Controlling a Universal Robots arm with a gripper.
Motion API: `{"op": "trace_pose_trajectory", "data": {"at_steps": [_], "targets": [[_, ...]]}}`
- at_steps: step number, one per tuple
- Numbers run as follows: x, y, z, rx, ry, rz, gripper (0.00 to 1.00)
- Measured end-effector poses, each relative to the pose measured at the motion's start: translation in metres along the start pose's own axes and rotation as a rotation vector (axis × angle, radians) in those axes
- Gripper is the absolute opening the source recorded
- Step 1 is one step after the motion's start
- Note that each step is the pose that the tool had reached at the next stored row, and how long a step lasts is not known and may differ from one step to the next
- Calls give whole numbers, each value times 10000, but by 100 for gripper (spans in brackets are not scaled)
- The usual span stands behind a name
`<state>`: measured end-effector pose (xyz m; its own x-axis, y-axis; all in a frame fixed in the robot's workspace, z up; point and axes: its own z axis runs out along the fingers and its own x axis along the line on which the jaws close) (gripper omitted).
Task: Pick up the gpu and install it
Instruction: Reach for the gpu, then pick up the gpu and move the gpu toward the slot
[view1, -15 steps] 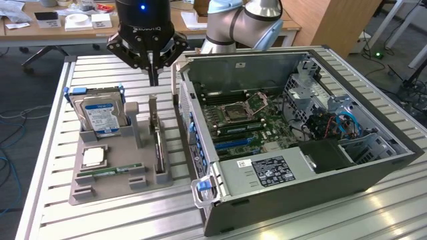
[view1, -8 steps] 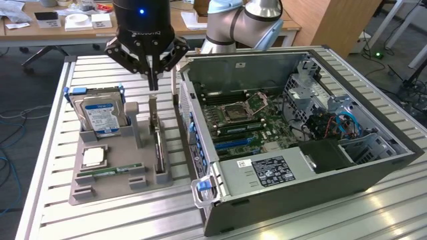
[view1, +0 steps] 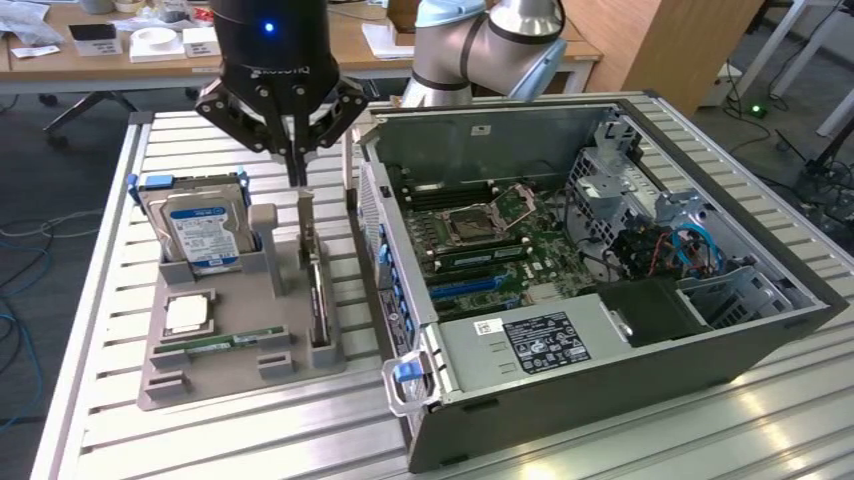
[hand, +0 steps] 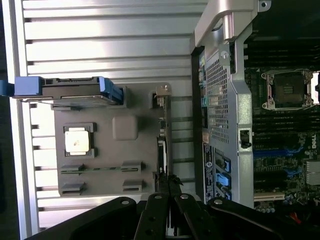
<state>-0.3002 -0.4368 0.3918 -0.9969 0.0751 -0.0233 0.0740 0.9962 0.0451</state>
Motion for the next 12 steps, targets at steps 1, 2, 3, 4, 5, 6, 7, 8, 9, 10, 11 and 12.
{"op": "trace_pose_trajectory", "data": {"at_steps": [1, 2, 3, 4, 5, 6, 7, 8, 9, 10, 11, 12], "targets": [[3, -12, -1, 0, 1, 0, 14], [4, -26, -1, 0, 0, 1, 14], [5, -38, -2, 1, 1, 1, 14], [8, -46, -3, 1, 0, 1, 14], [12, -51, -3, 1, 1, 3, 14], [14, -53, -3, 1, 1, 4, 14], [13, -53, -3, 1, 0, 3, 14], [13, -53, -3, 0, 0, 2, 14], [13, -54, -3, 1, 0, 2, 14], [13, -54, -3, 1, 0, 2, 14], [13, -54, -3, 1, 0, 2, 14], [13, -54, -3, 1, 0, 2, 14]]}}
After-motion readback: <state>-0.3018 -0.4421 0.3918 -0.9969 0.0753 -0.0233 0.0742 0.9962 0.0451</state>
